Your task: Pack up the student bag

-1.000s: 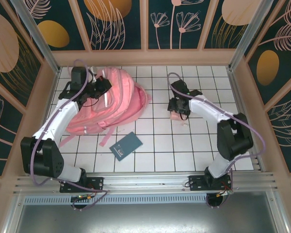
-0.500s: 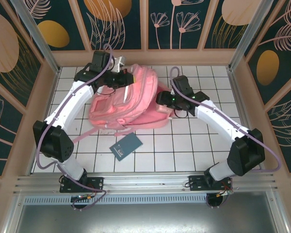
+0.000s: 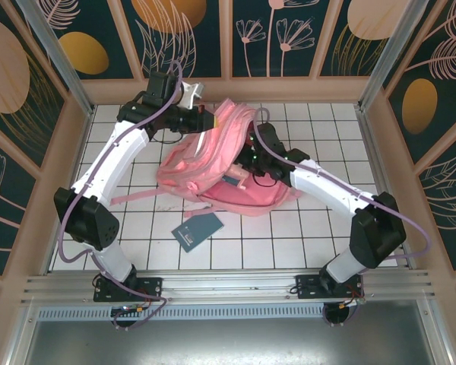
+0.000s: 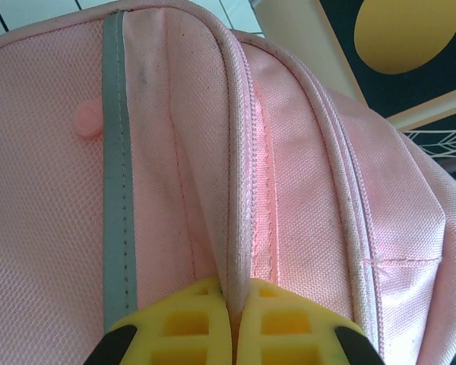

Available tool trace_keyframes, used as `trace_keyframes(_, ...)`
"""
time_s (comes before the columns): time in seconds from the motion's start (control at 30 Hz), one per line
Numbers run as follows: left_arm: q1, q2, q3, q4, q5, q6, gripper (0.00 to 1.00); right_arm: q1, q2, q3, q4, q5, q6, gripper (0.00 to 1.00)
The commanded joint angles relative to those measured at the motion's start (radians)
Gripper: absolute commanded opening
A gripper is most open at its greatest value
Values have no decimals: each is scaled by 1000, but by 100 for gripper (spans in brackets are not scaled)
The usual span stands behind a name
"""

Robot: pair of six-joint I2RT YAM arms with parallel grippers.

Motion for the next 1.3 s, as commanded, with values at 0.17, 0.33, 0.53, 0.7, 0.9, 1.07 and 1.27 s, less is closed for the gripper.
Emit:
trace_keyframes(0.17,4,-34,9,143,43,41,0,-37,224,178,54,176,137,60)
trace_keyframes(0.33,5,-30,-2,150,21,23,0,-39,291,221,141,186,54,79)
trace_keyframes(0.53,51,-37,-81,238,-25,-92,0,-66,246,202,192,122,-78,91)
trace_keyframes(0.7,150,-44,-199,401,-37,-268,0,-55,160,177,144,80,-254,89)
trace_keyframes(0.9,194,76,-83,425,-90,-300,0,-64,18,53,148,75,-349,87)
trace_keyframes(1.07,180,158,16,335,-86,-286,36,-62,-92,-36,115,75,-392,85)
trace_keyframes(1.27,168,-69,-206,349,-234,-267,55,-47,-199,-120,81,-150,-502,82)
